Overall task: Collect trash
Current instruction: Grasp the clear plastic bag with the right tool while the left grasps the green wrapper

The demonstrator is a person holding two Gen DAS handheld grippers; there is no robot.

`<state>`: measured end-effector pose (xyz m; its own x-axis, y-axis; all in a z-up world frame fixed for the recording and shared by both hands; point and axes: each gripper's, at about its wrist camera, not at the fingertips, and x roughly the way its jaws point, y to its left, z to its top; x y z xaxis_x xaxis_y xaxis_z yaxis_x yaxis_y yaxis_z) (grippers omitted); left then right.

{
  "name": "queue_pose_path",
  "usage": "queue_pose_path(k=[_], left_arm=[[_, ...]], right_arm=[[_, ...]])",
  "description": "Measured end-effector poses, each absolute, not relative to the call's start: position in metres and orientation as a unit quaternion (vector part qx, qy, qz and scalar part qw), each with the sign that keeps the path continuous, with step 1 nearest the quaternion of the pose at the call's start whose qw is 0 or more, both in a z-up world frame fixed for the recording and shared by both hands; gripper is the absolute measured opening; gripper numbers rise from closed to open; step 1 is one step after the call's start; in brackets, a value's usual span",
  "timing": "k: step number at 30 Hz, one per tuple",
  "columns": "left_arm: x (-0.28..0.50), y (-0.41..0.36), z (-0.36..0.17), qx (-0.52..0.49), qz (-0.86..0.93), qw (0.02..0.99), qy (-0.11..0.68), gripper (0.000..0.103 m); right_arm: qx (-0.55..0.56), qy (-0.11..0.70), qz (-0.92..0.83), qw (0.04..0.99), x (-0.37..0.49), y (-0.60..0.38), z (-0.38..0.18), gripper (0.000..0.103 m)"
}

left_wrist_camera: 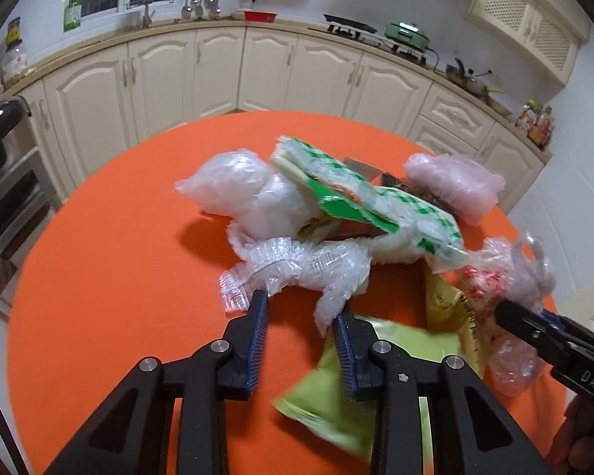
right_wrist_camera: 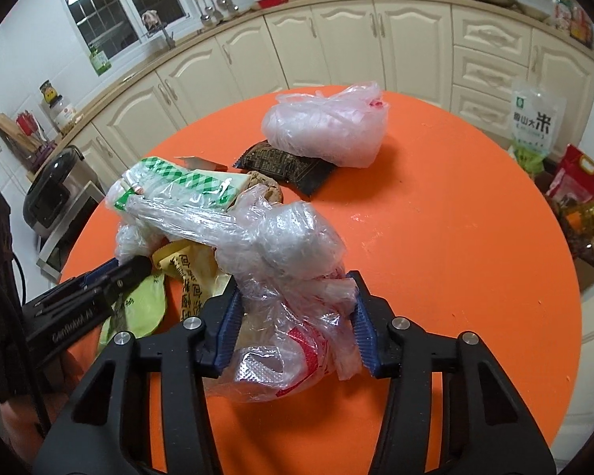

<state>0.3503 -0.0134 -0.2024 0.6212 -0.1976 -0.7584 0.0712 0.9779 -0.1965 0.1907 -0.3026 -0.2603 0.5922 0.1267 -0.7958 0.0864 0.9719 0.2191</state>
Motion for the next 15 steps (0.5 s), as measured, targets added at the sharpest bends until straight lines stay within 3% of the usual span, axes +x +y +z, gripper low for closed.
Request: queue_pose_path(k=[3,4,13,15], left_arm=[[0.353,-0.016,-0.203,-0.063,-0.066,0.9,0.427,0.082],[0.357,-0.015,-0.201,-0.063,-0.063,0.901,0.425,0.088],[0.359,-0.054,-0.205,-0.028,-0.101,0.893,0.438,0.094],[0.337,-0.056,-0.214,-0.024,-0.109,0.89,0.441,0.09]], right_arm=[[0.119,0.452,0.009,0.884,0.186,-0.303,-0.26,0.047],[0.12,0.453,0.009,0.884,0.186,-0.303,-0.26,0.047],[0.123,0.452,0.006,0.883,0.176,-0.304,-0.26,0.047],[0.125,0.45,0.006,0.884,0.173,-0.304,-0.26,0.047]])
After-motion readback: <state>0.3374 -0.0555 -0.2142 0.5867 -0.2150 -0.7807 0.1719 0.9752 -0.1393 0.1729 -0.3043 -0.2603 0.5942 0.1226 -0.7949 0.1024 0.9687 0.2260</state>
